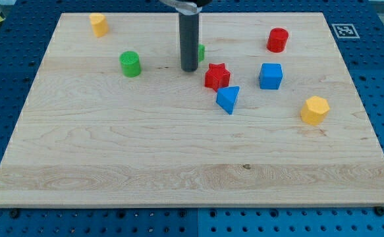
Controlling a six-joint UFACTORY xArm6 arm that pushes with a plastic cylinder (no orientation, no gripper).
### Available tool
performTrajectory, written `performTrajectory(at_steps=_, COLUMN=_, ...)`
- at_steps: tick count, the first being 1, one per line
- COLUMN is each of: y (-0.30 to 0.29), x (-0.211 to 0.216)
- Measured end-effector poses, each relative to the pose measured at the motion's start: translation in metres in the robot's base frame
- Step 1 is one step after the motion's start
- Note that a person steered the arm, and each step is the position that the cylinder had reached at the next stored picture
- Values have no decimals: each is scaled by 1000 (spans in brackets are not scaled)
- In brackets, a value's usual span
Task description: Push the green star at the top center of the board
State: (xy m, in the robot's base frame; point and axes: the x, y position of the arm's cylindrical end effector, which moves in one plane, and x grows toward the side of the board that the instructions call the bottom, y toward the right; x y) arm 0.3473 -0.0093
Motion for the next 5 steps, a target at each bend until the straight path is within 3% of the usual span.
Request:
performTrajectory(at_steps=1, y=3, x=-14)
performTrajectory(at_steps=2, y=21, x=6)
performTrajectory(at_steps=5, y=18, x=-53)
